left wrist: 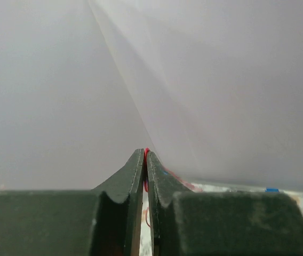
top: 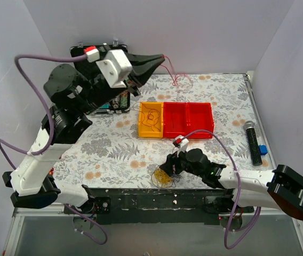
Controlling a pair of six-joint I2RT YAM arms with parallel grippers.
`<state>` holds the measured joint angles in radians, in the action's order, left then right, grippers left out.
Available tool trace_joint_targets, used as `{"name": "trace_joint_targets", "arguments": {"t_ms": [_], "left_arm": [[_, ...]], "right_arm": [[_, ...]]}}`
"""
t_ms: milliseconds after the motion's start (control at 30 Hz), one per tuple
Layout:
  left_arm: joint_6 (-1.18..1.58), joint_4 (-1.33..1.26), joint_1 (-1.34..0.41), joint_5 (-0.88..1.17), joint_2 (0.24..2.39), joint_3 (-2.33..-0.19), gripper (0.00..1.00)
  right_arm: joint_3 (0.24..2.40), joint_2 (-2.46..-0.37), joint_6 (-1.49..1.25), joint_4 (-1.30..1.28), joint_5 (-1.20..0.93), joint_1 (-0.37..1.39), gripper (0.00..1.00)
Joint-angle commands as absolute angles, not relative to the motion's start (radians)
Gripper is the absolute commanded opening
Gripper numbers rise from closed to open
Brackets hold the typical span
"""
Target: Untangle the cables
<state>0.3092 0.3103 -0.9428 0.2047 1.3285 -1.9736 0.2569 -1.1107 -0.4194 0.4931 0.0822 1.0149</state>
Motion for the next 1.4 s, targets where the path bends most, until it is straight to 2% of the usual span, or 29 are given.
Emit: {"name": "trace_joint_targets", "arguments": {"t_ms": [0,300,433,967,1367], "left_arm": [[0.276,0.235,-0.945,0.166,1.353,-2.077,0.06],[0.15,-0.095,-0.945,0.014,1.321,-1.968,0.0],[0.118,-0.1,-0.945,-0.031,1.324,-1.935,0.0],[0.175,-0.313,-0.943,-0.182,1.19,-1.388,0.0],[0.328,-0.295,-0.873,-0.37,1.239,-1.284,0.0]], "right_arm": [[0.239,-1.124,-0.431,0.485,0.072,1.02,0.69],[0.186,-1.082,-0.451,0.456,0.092,1.02,0.68],[0.181,-1.046,-0.448,0.423,0.097,1.019,0.68],[0.163,-0.867,-0.465,0.325,0.123,1.019,0.58],[0.158,-0.862,-0.469,0.314,0.129,1.019,0.52]]}}
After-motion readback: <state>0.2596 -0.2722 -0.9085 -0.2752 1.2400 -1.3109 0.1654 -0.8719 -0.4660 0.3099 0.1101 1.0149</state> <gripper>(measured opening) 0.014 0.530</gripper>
